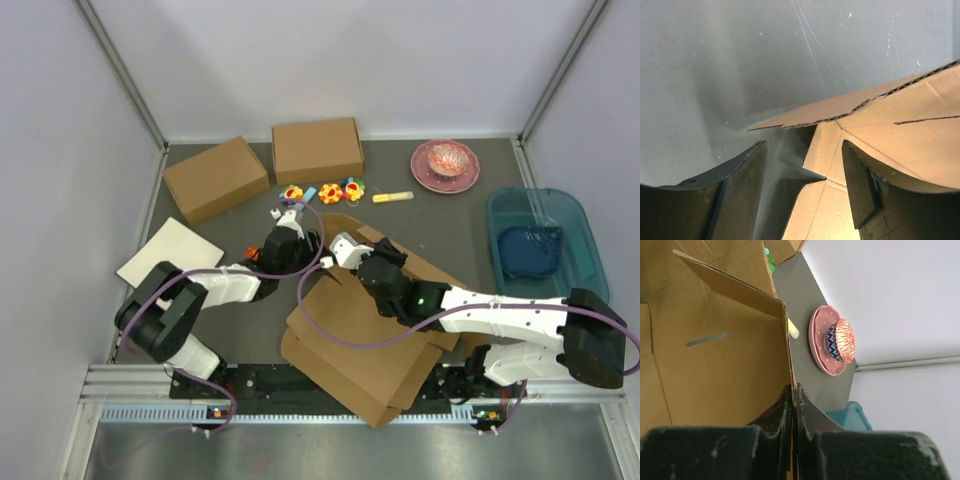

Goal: Fold the paper box

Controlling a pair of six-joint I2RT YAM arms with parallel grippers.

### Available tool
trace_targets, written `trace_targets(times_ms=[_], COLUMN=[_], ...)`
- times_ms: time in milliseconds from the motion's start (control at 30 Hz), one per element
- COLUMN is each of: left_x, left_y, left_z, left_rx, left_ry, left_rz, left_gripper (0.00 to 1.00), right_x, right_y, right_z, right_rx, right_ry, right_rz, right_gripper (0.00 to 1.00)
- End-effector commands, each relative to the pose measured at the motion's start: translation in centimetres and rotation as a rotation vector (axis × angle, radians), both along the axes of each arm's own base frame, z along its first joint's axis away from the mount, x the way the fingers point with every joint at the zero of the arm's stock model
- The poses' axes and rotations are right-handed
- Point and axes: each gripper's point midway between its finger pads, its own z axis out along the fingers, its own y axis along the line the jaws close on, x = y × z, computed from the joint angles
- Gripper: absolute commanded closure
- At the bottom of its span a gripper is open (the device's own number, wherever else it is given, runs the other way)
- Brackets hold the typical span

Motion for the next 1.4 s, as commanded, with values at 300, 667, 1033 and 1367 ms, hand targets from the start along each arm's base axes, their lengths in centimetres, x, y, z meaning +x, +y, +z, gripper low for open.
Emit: trace_targets(times_ms=[300, 667, 1033, 1367], left_x=[-1.7, -5.1, -7.7, -7.8], left_y=[-4.6, -7.5, -8.8, -5.0], left_z=[-0.2, 2.9, 0.3, 7.5], left_rx=[-0.154, -0.151, 0.187, 0.145], left_ry=[-0.023, -0.212, -0.398, -0.508], left_rz=[-0.246, -0.425, -0.46, -0.327], left_gripper=[0.64, 0.91, 0.71, 0.41], right_x=[-0.5, -0.5, -0.9, -1.1], right_y=[1.6, 1.8, 1.7, 1.6], right_z=[0.9, 1.0, 0.7, 1.1], right_rx=[0.1, 0.107, 0.099, 0.105], right_ry=[0.018, 0.021, 0.025, 0.021], right_rz=[0.033, 0.036, 0.028, 0.027], right_gripper=[1.0, 1.0, 1.0, 1.0])
